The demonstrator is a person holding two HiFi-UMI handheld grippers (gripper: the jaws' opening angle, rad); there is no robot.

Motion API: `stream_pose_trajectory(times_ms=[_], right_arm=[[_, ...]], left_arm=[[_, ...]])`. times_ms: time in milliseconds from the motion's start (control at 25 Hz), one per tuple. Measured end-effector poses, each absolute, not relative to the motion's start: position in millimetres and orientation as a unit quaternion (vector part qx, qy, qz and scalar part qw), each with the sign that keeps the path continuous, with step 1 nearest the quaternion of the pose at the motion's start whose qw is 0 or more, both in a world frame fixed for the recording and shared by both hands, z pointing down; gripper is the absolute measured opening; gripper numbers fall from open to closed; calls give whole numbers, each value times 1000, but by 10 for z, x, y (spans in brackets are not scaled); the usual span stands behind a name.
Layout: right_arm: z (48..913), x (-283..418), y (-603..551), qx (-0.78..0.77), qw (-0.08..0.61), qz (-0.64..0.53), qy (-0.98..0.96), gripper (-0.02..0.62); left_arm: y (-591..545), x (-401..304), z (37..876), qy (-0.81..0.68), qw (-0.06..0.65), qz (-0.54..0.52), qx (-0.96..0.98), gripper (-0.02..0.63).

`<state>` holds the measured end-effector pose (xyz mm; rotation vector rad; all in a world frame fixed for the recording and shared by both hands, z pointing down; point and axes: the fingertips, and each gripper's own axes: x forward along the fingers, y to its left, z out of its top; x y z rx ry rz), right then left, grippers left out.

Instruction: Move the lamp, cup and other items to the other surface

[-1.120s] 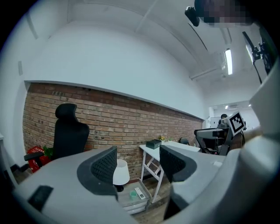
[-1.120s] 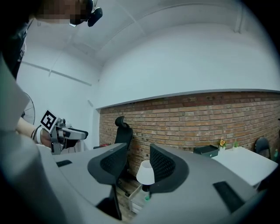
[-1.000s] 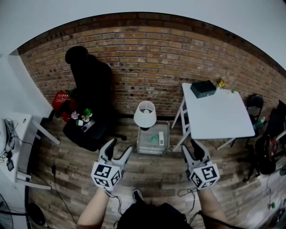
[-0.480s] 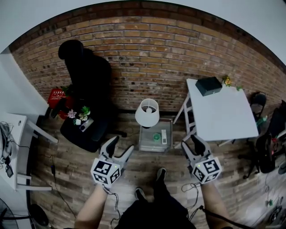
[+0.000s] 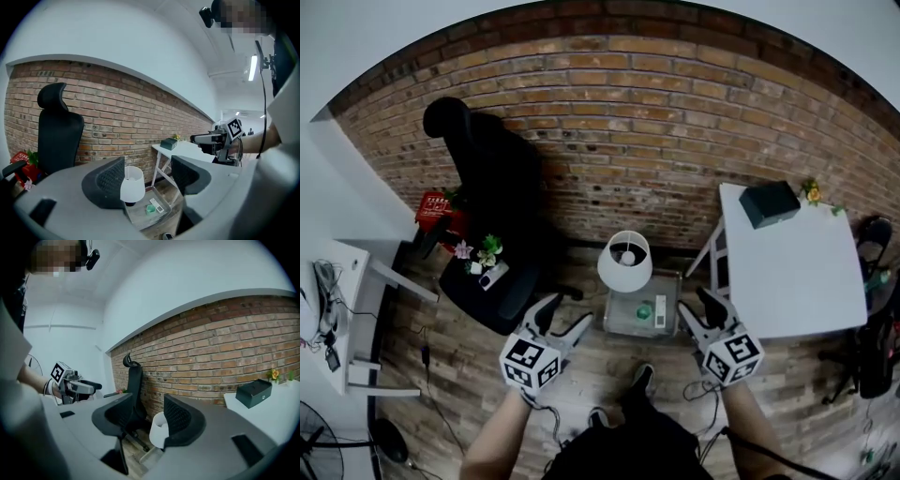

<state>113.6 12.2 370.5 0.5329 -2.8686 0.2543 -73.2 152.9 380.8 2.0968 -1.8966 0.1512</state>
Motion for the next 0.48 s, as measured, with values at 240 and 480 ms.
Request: stream_pose_trajectory(times_ms=[240,480], right_arm=[[3926,917,-487,153,119,86,-977,215],[4179,784,-823,136,146,84,-976,216]], left_arm=[[958,-838,4060,-675,166,85,714,301],[640,-944,4400,-665,188,120,712,304]])
